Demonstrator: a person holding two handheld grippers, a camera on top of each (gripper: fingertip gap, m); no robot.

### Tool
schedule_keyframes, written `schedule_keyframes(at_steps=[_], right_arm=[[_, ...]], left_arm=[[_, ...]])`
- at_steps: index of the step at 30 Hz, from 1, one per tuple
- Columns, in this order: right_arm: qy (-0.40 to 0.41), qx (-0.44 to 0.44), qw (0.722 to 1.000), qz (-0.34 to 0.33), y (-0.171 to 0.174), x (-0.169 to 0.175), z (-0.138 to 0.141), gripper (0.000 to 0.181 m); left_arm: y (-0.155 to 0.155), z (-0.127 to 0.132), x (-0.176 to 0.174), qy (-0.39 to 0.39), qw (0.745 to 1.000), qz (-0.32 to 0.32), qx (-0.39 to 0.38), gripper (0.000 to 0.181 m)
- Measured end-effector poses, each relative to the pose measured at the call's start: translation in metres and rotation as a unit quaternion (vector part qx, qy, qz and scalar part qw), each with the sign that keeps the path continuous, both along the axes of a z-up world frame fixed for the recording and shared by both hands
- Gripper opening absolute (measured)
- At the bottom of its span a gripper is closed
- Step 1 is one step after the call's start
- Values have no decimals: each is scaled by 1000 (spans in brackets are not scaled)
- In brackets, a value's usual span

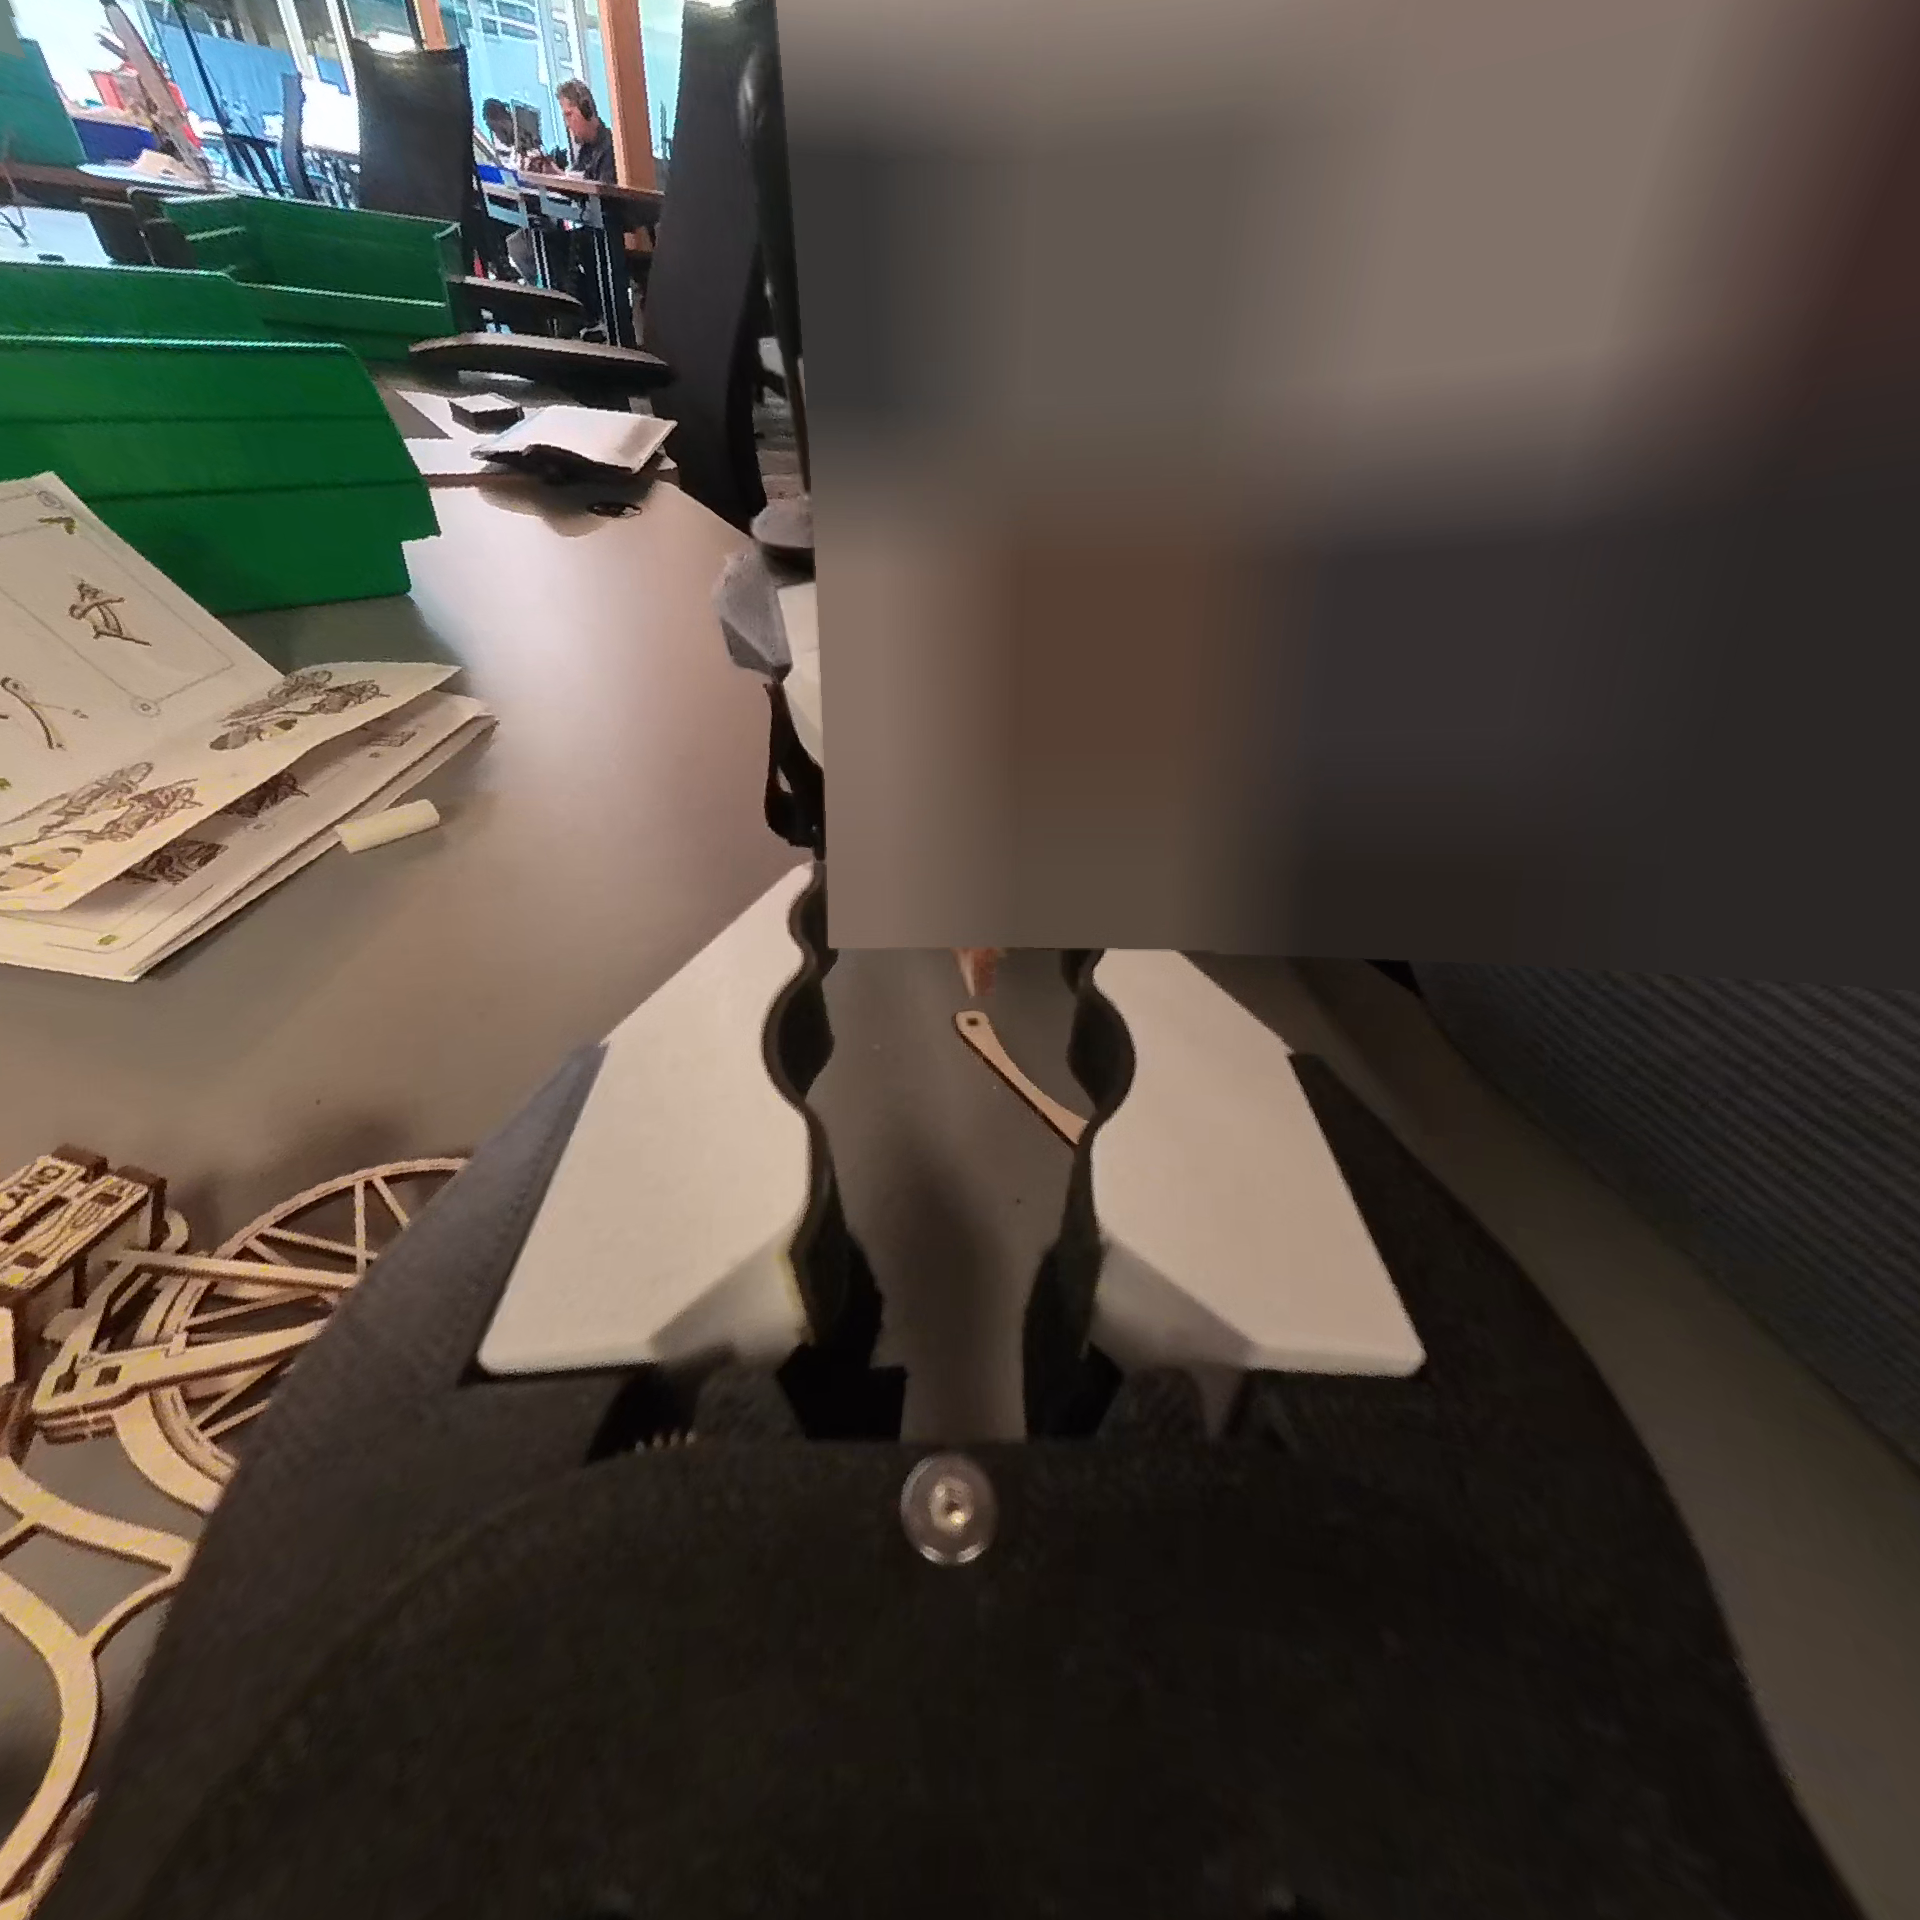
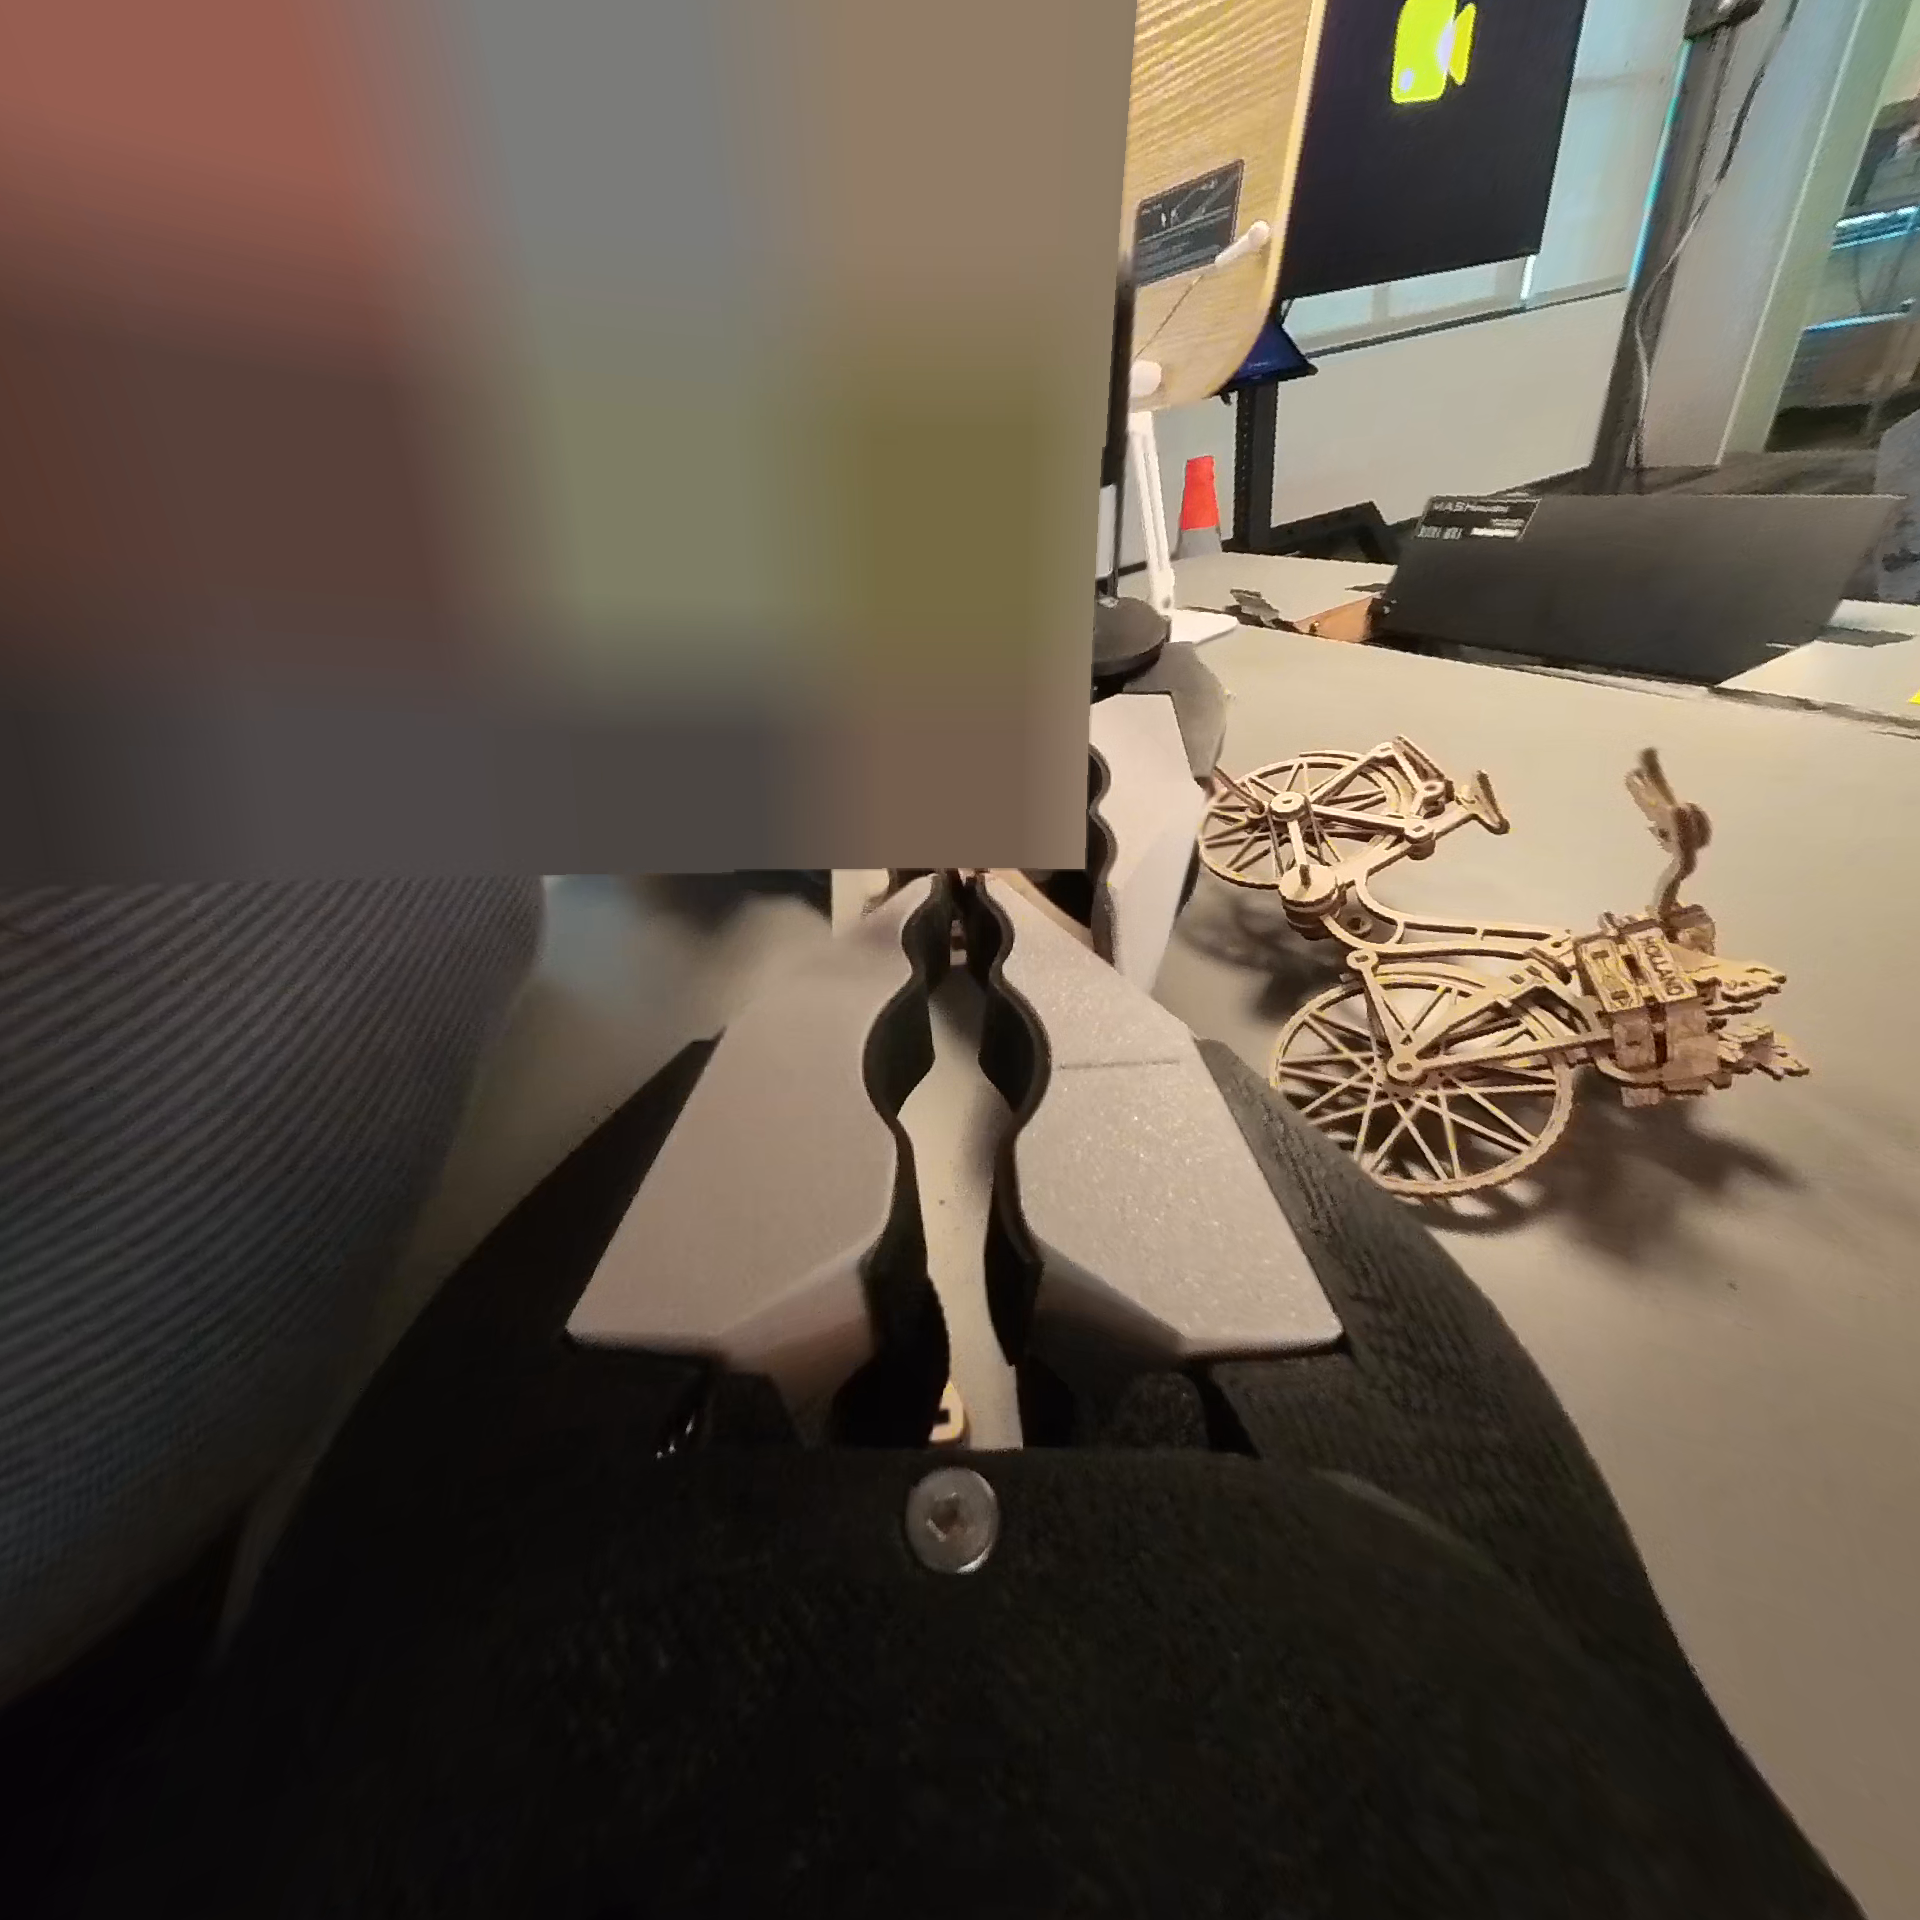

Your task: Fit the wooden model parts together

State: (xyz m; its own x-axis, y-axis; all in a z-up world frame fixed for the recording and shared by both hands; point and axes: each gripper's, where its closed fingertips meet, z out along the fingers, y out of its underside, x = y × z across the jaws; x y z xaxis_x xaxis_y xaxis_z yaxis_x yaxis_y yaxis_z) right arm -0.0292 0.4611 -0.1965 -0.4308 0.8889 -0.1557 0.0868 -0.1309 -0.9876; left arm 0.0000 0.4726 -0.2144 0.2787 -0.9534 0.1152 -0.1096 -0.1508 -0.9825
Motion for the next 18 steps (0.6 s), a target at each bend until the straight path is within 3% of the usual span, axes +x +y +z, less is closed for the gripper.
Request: schedule_keyframes(at_steps=[14, 18], right_arm=[[-8, 95, 995, -17, -5, 0, -9, 0], [16, 164, 985, -47, -2, -1, -10, 1]], left_arm=[[-2, -8, 4, 35, 999, -2, 10, 42], [1, -10, 3, 43, 999, 13, 7, 43]])
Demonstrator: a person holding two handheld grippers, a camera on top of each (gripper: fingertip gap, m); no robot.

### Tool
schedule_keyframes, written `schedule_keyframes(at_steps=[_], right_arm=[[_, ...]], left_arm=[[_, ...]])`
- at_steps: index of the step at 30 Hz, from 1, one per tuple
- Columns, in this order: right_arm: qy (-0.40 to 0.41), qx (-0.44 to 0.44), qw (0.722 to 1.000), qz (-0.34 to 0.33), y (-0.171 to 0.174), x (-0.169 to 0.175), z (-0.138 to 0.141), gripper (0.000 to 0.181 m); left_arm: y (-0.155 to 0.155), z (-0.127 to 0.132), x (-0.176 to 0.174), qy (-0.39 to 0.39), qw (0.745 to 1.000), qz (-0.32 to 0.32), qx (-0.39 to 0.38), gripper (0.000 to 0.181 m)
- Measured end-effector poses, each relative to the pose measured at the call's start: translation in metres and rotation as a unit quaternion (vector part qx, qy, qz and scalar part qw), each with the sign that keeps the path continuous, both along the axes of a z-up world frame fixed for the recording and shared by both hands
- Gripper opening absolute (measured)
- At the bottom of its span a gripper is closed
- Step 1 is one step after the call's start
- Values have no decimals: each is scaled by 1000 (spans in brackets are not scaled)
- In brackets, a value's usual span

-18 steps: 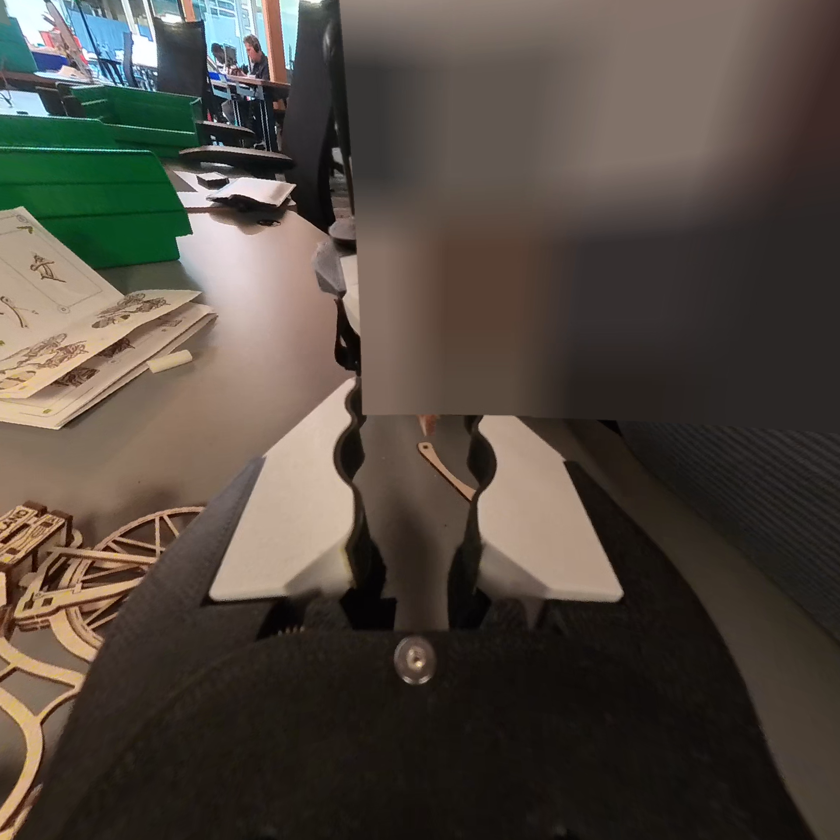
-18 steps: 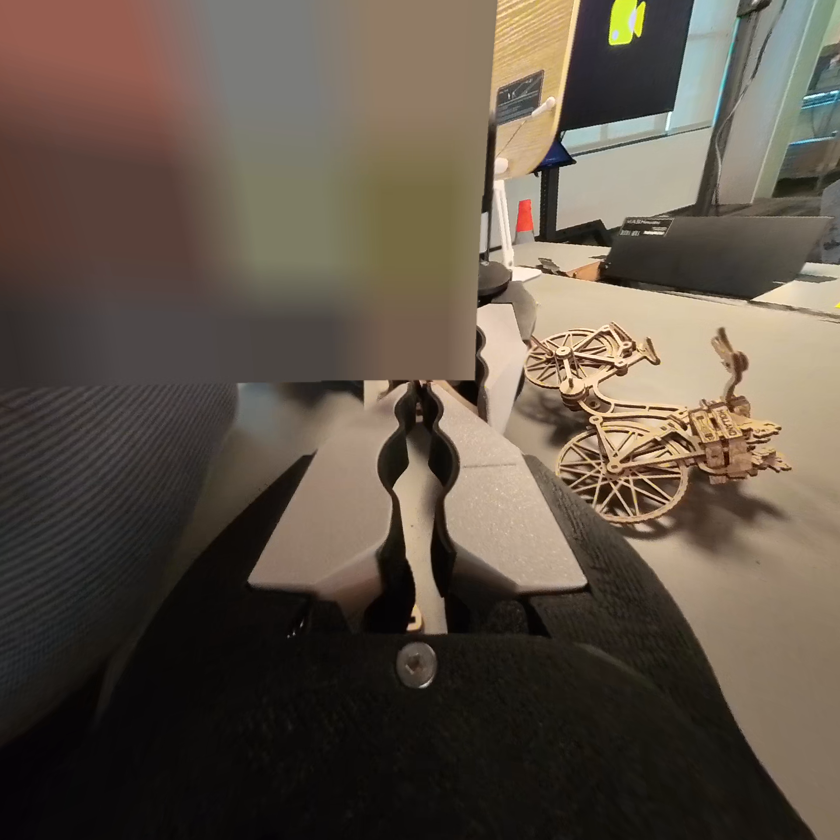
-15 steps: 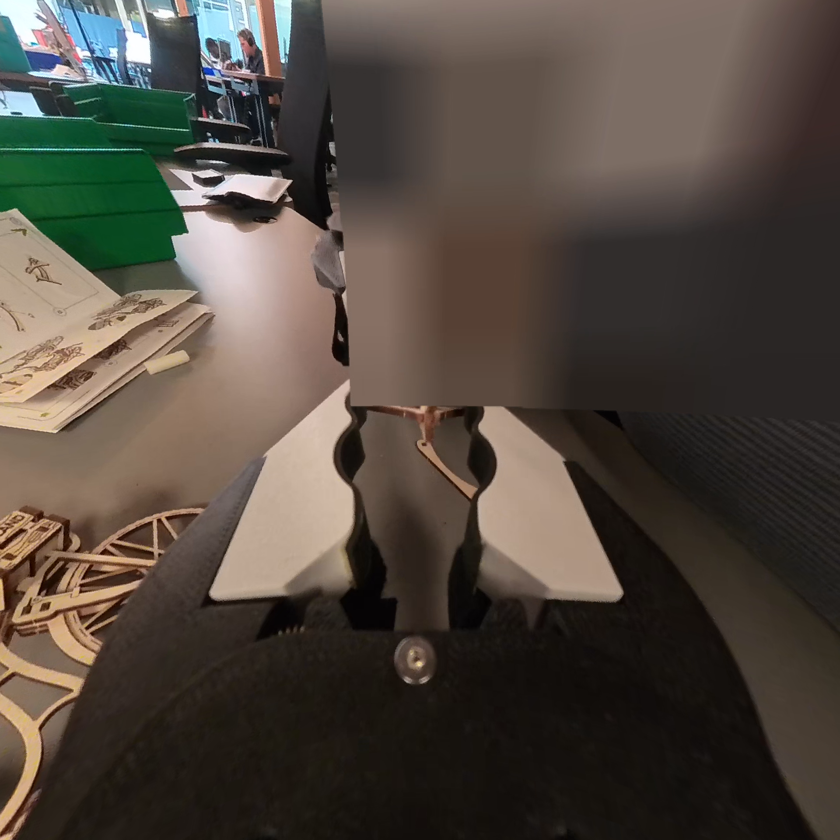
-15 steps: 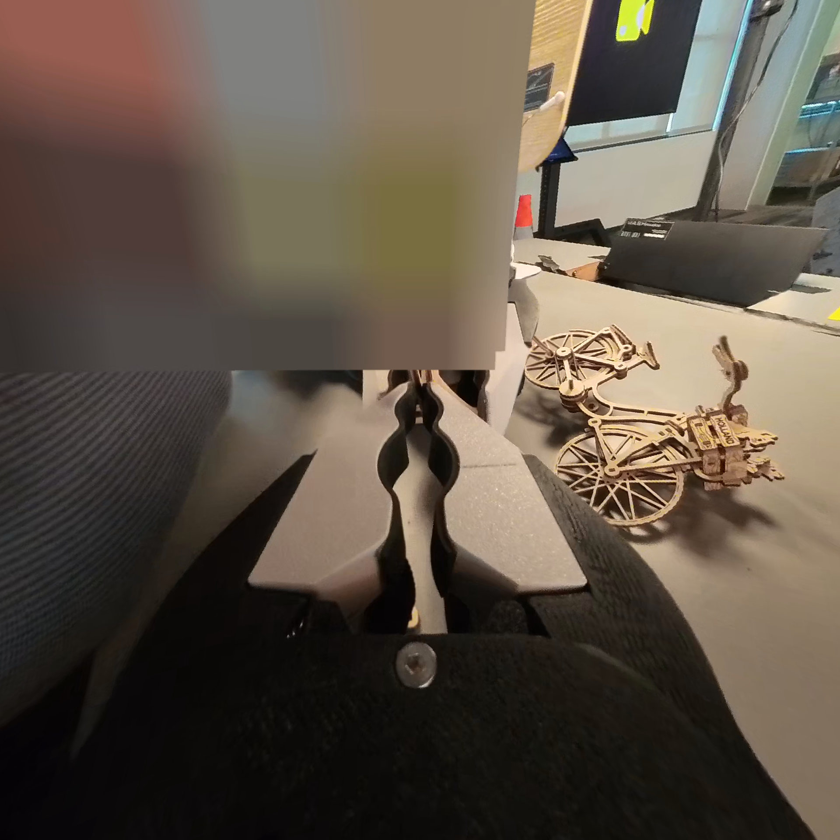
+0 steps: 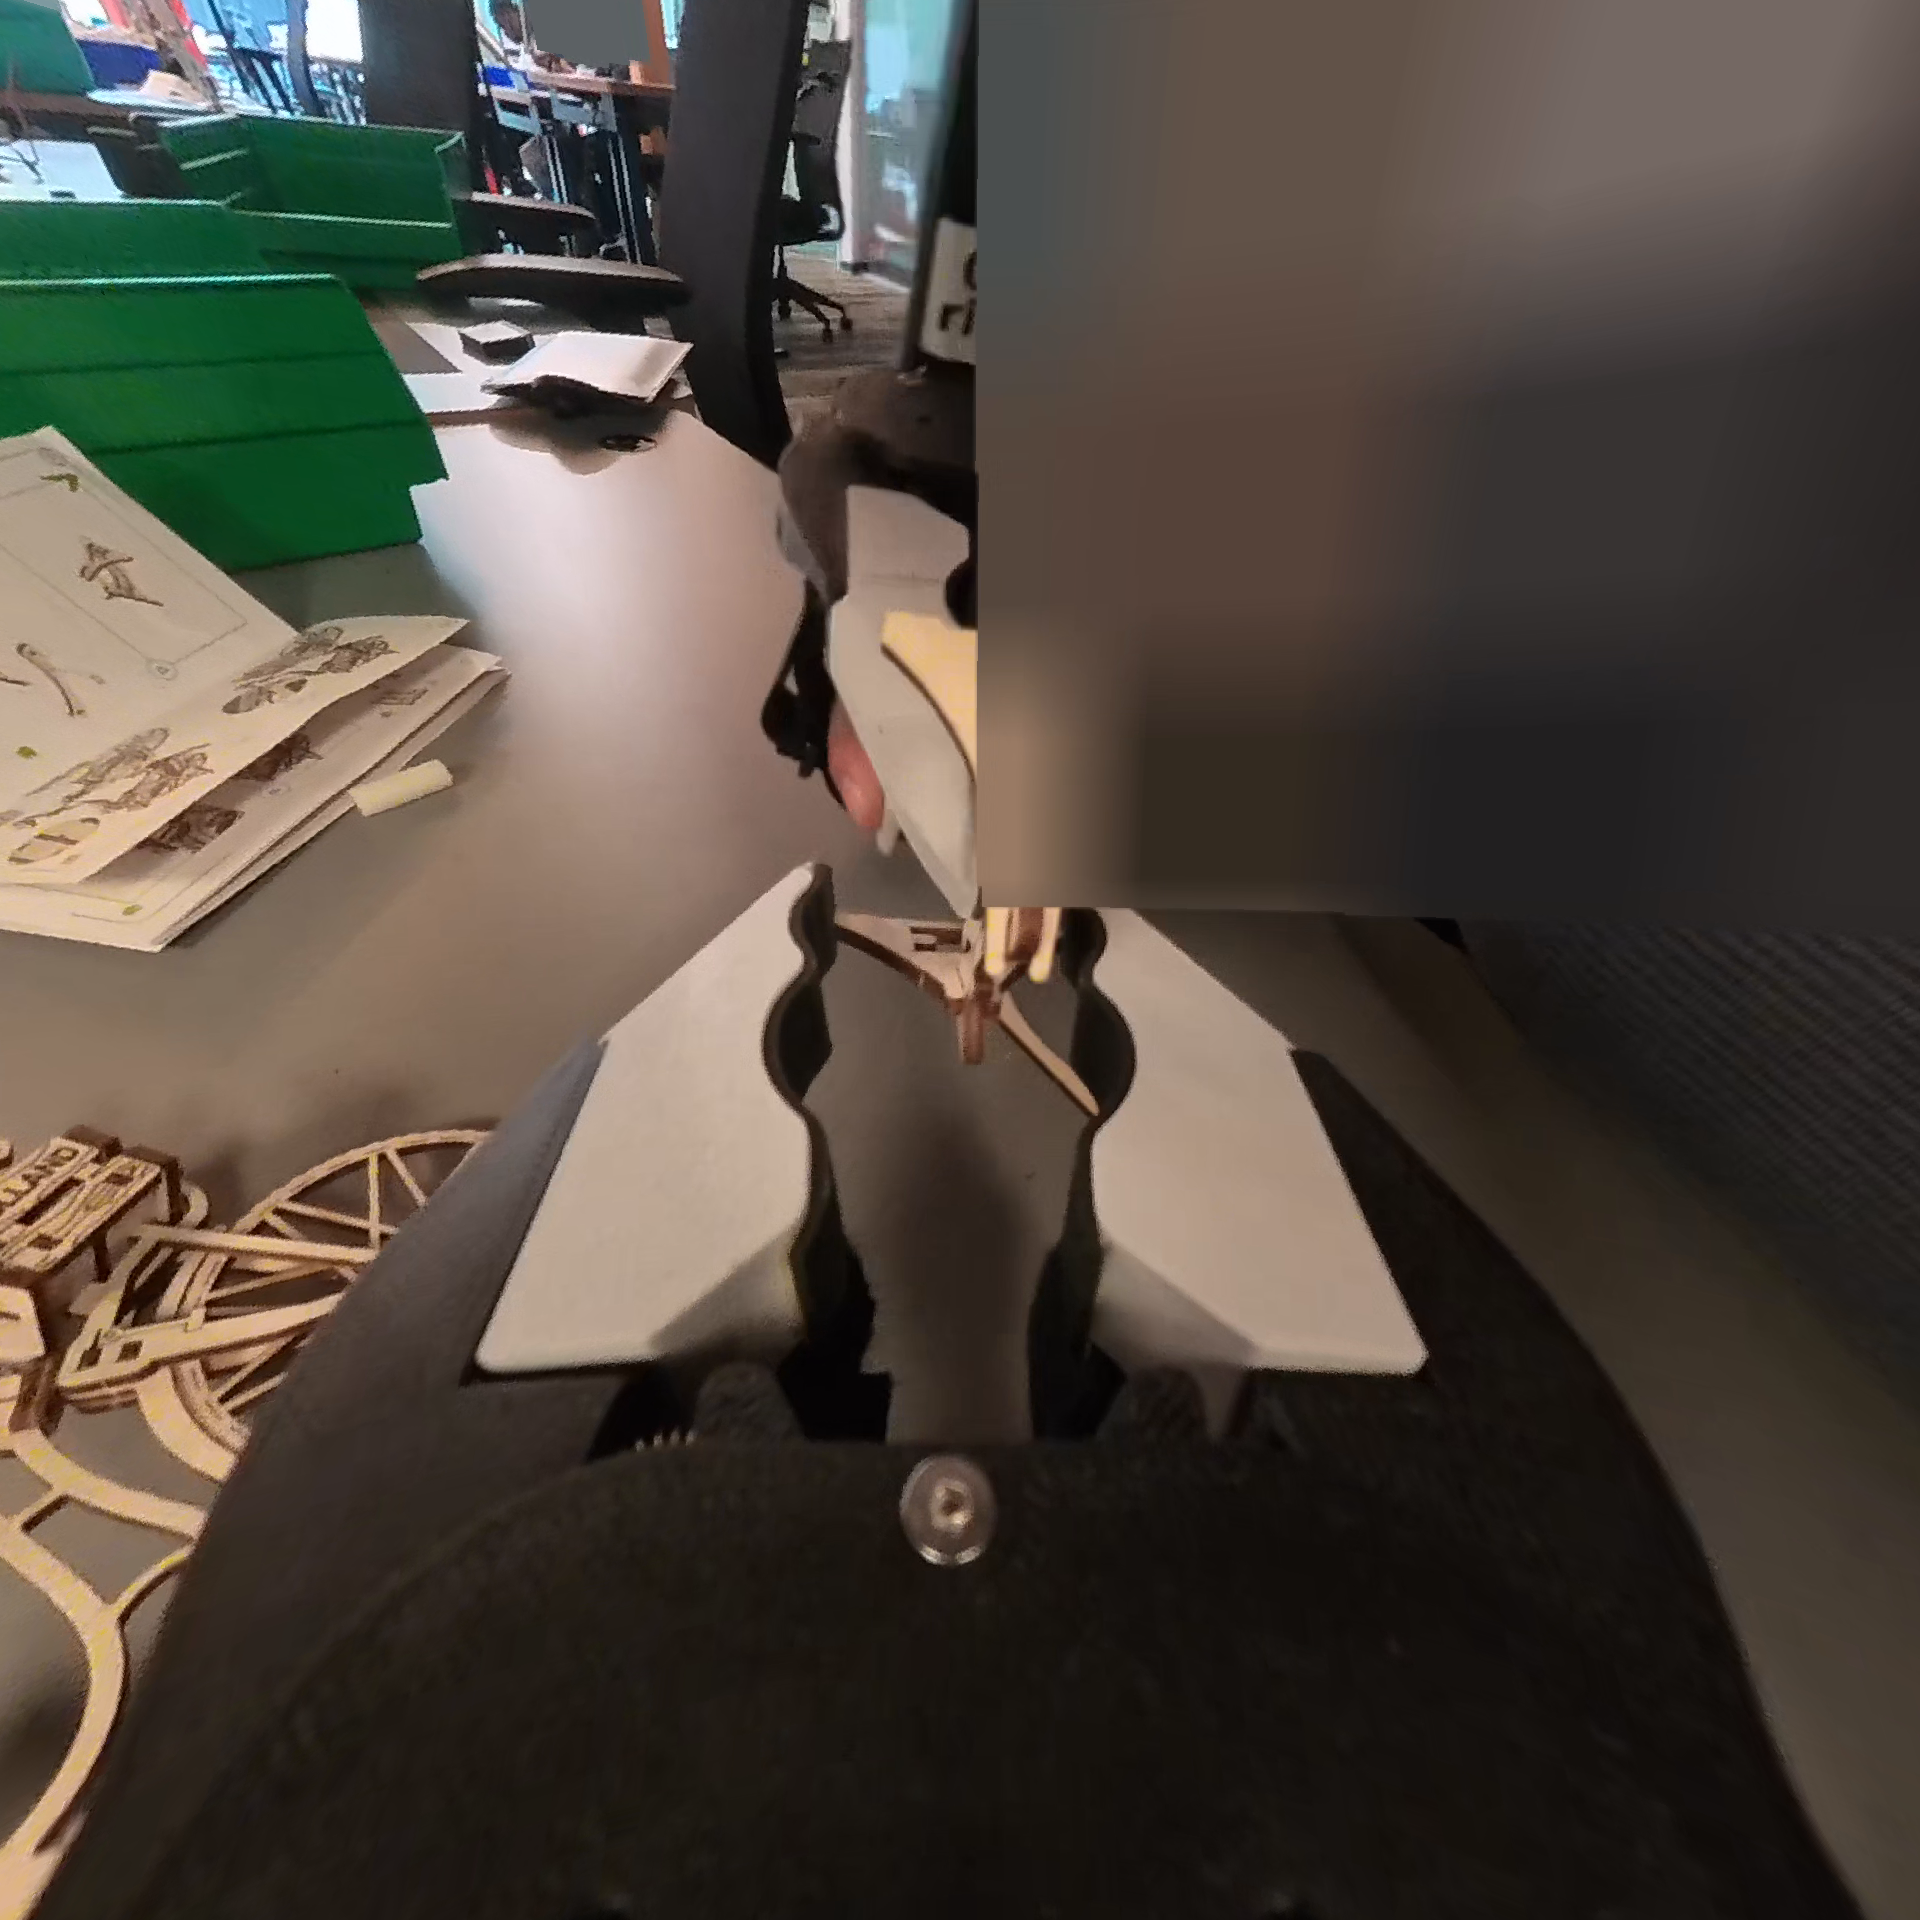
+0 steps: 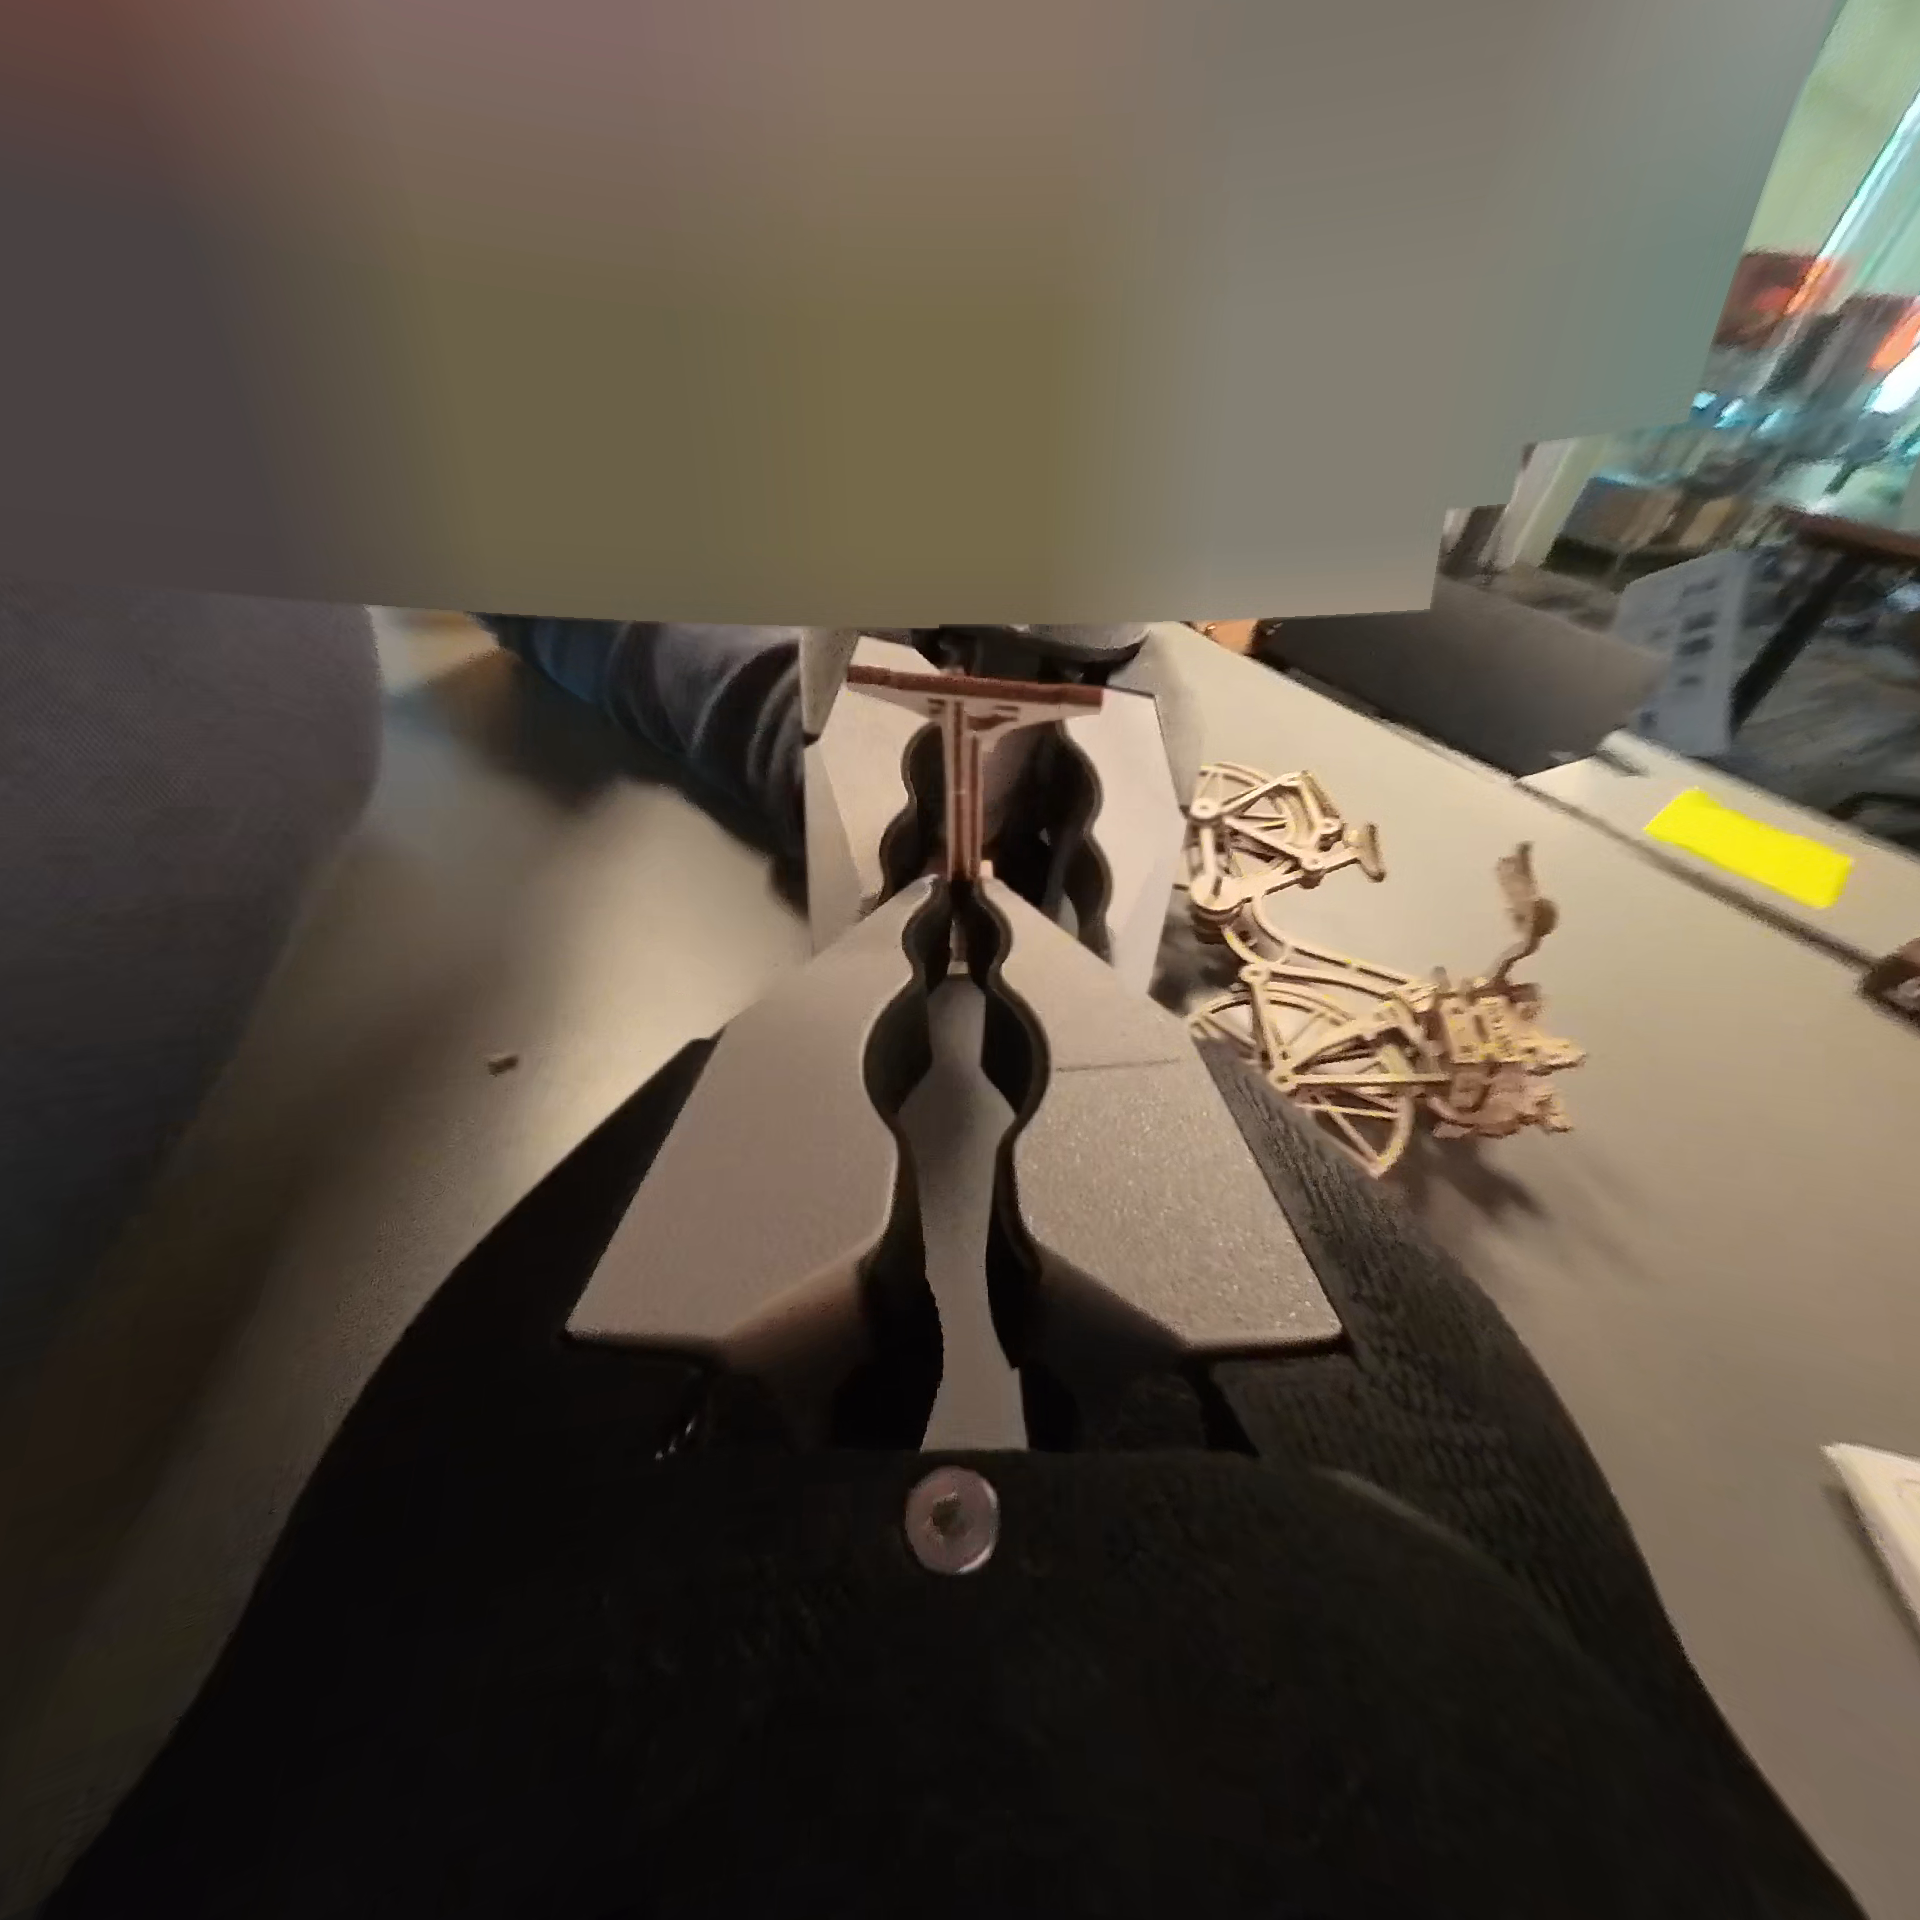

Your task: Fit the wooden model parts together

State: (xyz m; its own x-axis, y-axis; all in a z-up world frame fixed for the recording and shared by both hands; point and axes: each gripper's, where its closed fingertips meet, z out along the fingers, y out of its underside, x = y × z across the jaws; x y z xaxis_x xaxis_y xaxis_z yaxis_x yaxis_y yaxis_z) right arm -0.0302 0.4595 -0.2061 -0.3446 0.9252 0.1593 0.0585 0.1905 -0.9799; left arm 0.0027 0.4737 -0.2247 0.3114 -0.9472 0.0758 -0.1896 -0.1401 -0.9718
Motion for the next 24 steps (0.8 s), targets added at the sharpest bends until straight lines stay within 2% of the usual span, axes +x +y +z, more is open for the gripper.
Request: schedule_keyframes(at_steps=[5, 10, 12, 14, 17, 21, 24], right_arm=[[22, 118, 992, -36, 3, -3, -6, 0], [40, 153, 985, -66, 10, -5, -3, 0], [42, 131, 987, -81, 16, -5, -1, 0], [36, 61, 993, -91, 25, -6, 3, 0], [47, 4, 991, -124, 40, -8, 11, 0], [58, 33, 984, -165, 46, -14, 12, 0], [68, 66, 977, -192, 47, -17, 14, 0]], left_arm=[[4, -2, -6, 13, 999, 29, 7, 44], [6, 0, -10, -3, 999, 35, -16, 40], [7, 1, -12, -16, 999, 32, -30, 39], [11, 2, -14, -23, 998, 42, -43, 41], [15, 3, -15, -47, 994, 63, -80, 30], [25, 5, -19, -103, 978, 104, -151, 21], [27, 7, -22, -133, 970, 108, -175, 9]])
